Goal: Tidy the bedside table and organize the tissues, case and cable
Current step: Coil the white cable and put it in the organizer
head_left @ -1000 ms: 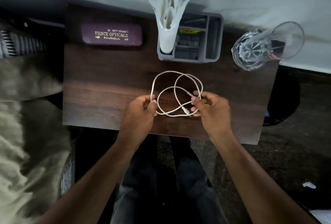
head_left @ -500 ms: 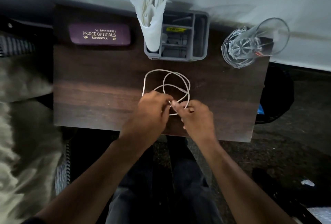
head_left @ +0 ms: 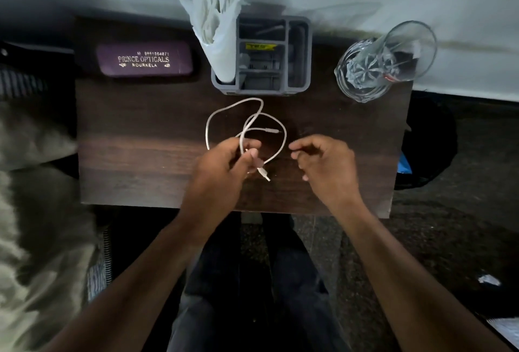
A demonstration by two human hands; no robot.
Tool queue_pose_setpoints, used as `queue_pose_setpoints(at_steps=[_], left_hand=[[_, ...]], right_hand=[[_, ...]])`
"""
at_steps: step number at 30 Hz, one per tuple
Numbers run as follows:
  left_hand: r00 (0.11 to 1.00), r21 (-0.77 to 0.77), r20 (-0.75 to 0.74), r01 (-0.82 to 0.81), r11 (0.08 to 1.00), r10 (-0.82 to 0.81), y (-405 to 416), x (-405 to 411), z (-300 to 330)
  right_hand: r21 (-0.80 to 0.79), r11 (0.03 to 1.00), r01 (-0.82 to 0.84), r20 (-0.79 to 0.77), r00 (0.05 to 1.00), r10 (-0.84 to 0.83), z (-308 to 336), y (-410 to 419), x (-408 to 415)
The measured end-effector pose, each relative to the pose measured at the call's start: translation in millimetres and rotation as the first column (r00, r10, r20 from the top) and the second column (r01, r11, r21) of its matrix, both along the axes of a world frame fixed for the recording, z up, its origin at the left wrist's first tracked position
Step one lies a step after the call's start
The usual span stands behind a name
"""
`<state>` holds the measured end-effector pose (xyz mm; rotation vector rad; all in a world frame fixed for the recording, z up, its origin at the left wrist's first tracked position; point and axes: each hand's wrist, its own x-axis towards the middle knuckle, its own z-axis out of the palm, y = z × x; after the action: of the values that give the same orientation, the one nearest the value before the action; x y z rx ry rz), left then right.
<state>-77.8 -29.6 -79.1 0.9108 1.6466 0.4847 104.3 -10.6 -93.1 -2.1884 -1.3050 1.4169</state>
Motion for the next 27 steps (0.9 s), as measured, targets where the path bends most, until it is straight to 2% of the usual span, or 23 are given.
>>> queue_pose_setpoints(at_steps=[3,7,10,13,15,17,19,20,21,23,25,27], left_hand=[[0.998,-0.017,0.051,-0.047,0.999,0.047,1,-13,2],[1.0,-0.033,-0.005,-0.024,0.999,0.024,-2,-22,0],[0.996,-0.024,-0.052,0.07,0.997,-0.071,-4,-20,-2],[0.982,0.026,-0.149,0.123,0.992,-0.118,-6,-15,1],[0.961,0.097,-0.259,0.121,0.988,-0.092,-5,-13,7],[0.918,0.25,-0.39,0.179,0.952,-0.071,2,-12,17],[0.86,0.393,-0.486,0.374,0.84,-0.156,10,-9,25],[0.845,0.425,-0.474,0.465,0.777,-0.246,15,-4,30],[0.85,0.421,-0.392,0.505,0.754,-0.351,19,2,37],[0.888,0.295,-0.141,0.46,0.837,-0.438,27,11,52],[0.948,0.199,-0.045,0.316,0.928,-0.314,32,15,60],[0.99,0.177,0.06,0.115,0.978,-0.127,39,15,64]], right_hand=[[-0.029,0.958,-0.284,0.065,0.956,0.285,-14,-11,-20],[-0.208,0.847,-0.489,0.191,0.829,0.526,-18,-25,-47],[-0.147,0.832,-0.535,0.293,0.78,0.554,-15,-27,-49],[-0.009,0.834,-0.551,0.338,0.784,0.521,-3,-13,-30],[0.11,0.849,-0.517,0.247,0.842,0.481,12,2,-12],[0.203,0.888,-0.413,0.077,0.911,0.406,33,17,3],[0.213,0.924,-0.318,-0.149,0.924,0.353,55,31,10],[0.198,0.934,-0.298,-0.252,0.905,0.342,65,38,12],[0.193,0.936,-0.293,-0.326,0.881,0.343,72,43,12],[0.242,0.927,-0.287,-0.385,0.848,0.363,83,52,10],[0.294,0.931,-0.215,-0.427,0.842,0.329,86,57,7],[0.246,0.967,-0.065,-0.542,0.818,0.193,81,56,5]])
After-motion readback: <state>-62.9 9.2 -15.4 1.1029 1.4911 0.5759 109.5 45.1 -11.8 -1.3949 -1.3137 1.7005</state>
